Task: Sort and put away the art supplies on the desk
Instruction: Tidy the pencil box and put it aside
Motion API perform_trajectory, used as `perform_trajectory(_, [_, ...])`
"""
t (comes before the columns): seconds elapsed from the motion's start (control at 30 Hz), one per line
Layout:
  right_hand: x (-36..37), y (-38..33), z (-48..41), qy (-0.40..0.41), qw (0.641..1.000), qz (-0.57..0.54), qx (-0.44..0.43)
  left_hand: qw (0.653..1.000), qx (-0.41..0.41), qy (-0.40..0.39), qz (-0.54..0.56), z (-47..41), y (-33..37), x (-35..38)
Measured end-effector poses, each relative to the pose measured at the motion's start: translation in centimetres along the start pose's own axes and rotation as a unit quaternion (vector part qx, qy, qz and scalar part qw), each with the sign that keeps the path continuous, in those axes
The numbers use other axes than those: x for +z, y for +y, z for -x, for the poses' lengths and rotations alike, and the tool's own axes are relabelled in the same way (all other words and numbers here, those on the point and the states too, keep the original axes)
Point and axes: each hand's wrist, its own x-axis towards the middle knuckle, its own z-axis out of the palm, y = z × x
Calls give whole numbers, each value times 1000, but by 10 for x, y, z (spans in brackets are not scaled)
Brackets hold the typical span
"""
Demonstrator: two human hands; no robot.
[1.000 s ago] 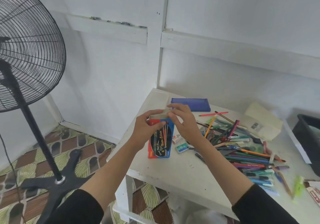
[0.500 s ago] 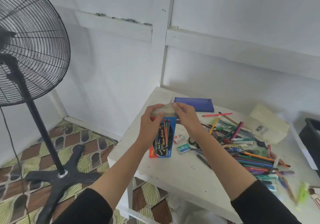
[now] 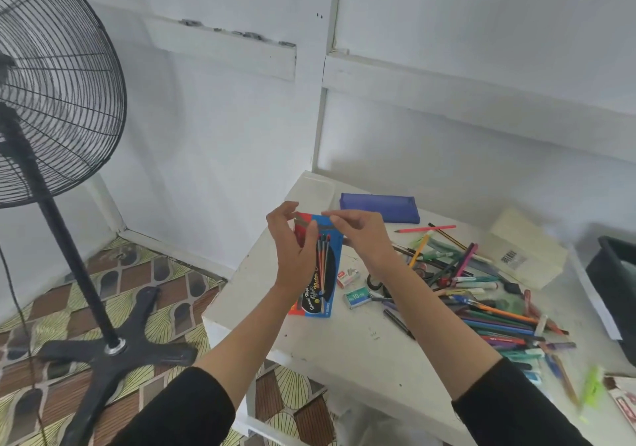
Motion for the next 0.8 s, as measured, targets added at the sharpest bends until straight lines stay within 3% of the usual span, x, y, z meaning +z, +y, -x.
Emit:
perform_trajectory(0.23, [-4,7,-3,-30,997,68,-6,1000,5,2,-17,-5,-2,3])
perform_trajectory(0.5, [-3,12,0,13,995,83,-48,997,-46,-54,-10,-8,-8,1])
perform_trajectory(0.73, [-3,12,18,43,998,-16,-43,980,-61,-188,6,5,-14,-17])
perform_trajectory(0.8, [-2,15,26,51,998,-28,-36,979,-69,-194,4,5,-9,-18])
